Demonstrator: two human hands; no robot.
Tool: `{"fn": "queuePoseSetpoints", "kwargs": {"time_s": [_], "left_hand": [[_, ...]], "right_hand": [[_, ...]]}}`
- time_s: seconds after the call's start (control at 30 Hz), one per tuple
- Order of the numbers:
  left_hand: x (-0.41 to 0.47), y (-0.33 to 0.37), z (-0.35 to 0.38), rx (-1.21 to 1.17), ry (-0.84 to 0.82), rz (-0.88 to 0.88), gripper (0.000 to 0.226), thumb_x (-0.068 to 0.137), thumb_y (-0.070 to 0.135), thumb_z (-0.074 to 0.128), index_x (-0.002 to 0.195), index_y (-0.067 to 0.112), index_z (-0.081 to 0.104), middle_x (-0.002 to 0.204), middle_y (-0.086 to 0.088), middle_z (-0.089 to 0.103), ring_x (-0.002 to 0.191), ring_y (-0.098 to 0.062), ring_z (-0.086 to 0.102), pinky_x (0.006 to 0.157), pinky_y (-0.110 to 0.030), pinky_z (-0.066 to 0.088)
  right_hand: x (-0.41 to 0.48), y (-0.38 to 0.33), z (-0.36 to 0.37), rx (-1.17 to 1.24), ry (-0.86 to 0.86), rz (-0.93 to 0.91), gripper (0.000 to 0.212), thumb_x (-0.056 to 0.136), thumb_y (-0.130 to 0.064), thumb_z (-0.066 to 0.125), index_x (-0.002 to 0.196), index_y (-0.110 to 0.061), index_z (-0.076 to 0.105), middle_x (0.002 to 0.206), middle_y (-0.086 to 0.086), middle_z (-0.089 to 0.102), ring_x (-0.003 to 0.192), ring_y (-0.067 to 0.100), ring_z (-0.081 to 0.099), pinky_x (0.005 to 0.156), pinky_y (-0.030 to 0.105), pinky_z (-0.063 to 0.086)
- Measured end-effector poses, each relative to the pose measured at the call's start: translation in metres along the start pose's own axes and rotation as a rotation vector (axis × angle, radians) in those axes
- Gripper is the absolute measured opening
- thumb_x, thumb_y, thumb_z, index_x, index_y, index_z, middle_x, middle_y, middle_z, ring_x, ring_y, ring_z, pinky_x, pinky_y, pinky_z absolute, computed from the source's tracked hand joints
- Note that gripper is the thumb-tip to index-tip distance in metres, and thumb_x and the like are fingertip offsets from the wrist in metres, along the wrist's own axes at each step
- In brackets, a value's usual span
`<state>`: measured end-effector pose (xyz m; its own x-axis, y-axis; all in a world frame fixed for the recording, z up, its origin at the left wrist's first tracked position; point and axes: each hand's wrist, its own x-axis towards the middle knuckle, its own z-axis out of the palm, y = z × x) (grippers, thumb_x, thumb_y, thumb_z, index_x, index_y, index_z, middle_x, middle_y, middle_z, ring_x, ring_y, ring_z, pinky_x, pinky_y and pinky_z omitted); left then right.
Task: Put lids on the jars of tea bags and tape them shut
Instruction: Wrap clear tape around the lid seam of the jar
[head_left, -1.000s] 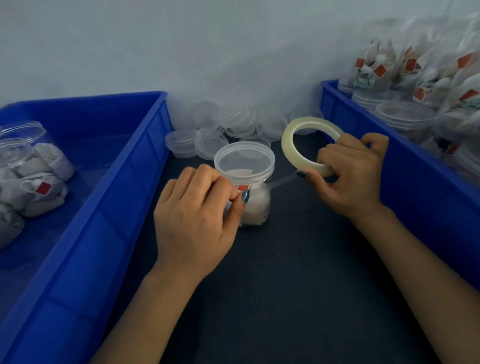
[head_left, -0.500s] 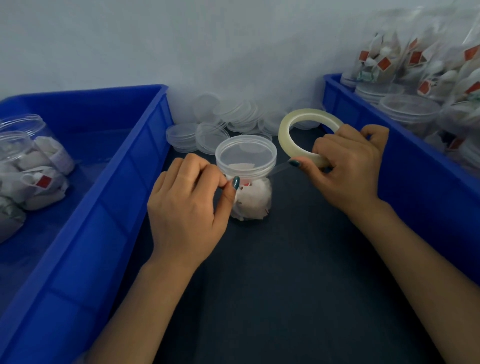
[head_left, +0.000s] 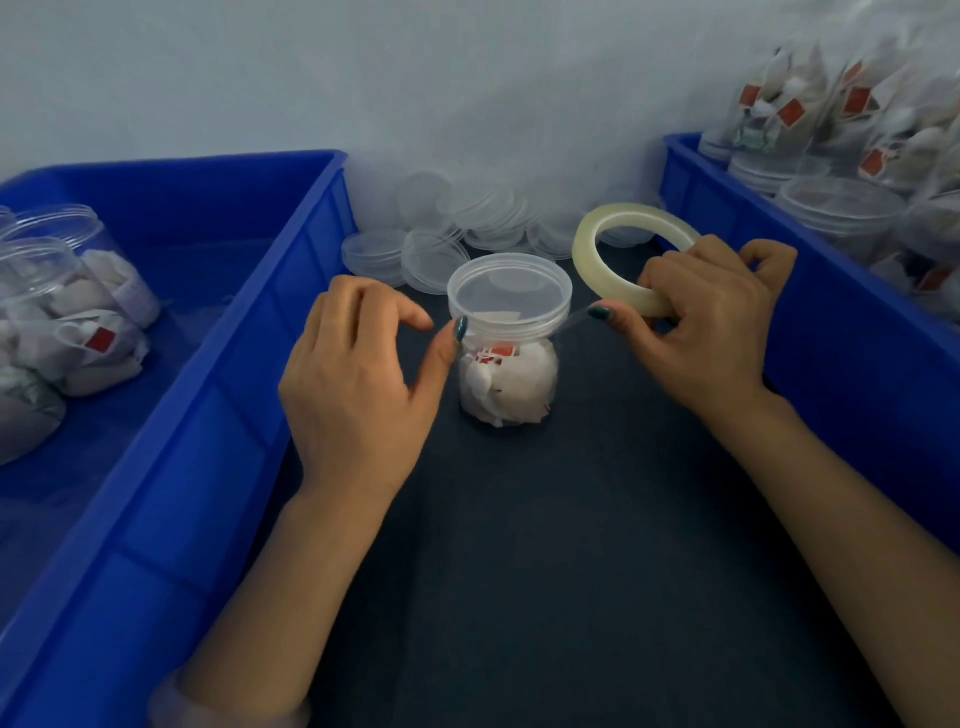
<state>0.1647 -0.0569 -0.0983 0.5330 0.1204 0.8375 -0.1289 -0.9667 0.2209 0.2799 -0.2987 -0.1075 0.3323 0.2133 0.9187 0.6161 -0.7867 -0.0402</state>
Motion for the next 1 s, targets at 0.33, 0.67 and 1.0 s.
{"fn": "queuePoseSetpoints", "kwargs": {"time_s": [0.33, 0.67, 1.0], "left_hand": [[0.006, 0.027, 0.015, -0.509, -0.377, -0.184, 0.075, 0.085, 0.071, 0.058, 0.149, 0.036, 0.039, 0.157, 0.006, 0.038, 0.144, -0.011, 0.038, 0.106, -0.047, 0.048], [0.006, 0.006, 0.027, -0.883, -0.353, -0.314, 0.060, 0.085, 0.051, 0.068, 0.136, 0.024, 0.050, 0.136, 0.016, 0.058, 0.127, -0.005, 0.056, 0.099, -0.026, 0.053], [0.014, 0.006, 0.021, -0.673, -0.313, -0.225, 0.062, 0.098, 0.056, 0.039, 0.146, 0.017, 0.044, 0.144, 0.011, 0.050, 0.128, 0.007, 0.048, 0.103, -0.014, 0.042]], "right_hand": [[-0.002, -0.003, 0.001, 0.004, -0.026, 0.001, 0.062, 0.098, -0.066, 0.049, 0.063, -0.014, 0.054, 0.061, -0.002, 0.051, 0.069, 0.022, 0.050, 0.079, 0.042, 0.026], [-0.002, -0.003, 0.003, 0.013, -0.031, 0.020, 0.062, 0.100, -0.064, 0.043, 0.065, -0.015, 0.054, 0.061, -0.003, 0.049, 0.069, 0.021, 0.048, 0.077, 0.042, 0.026], [-0.003, -0.003, 0.003, 0.026, -0.046, 0.041, 0.057, 0.100, -0.061, 0.047, 0.065, -0.016, 0.053, 0.060, -0.004, 0.048, 0.068, 0.019, 0.046, 0.078, 0.042, 0.026]]}}
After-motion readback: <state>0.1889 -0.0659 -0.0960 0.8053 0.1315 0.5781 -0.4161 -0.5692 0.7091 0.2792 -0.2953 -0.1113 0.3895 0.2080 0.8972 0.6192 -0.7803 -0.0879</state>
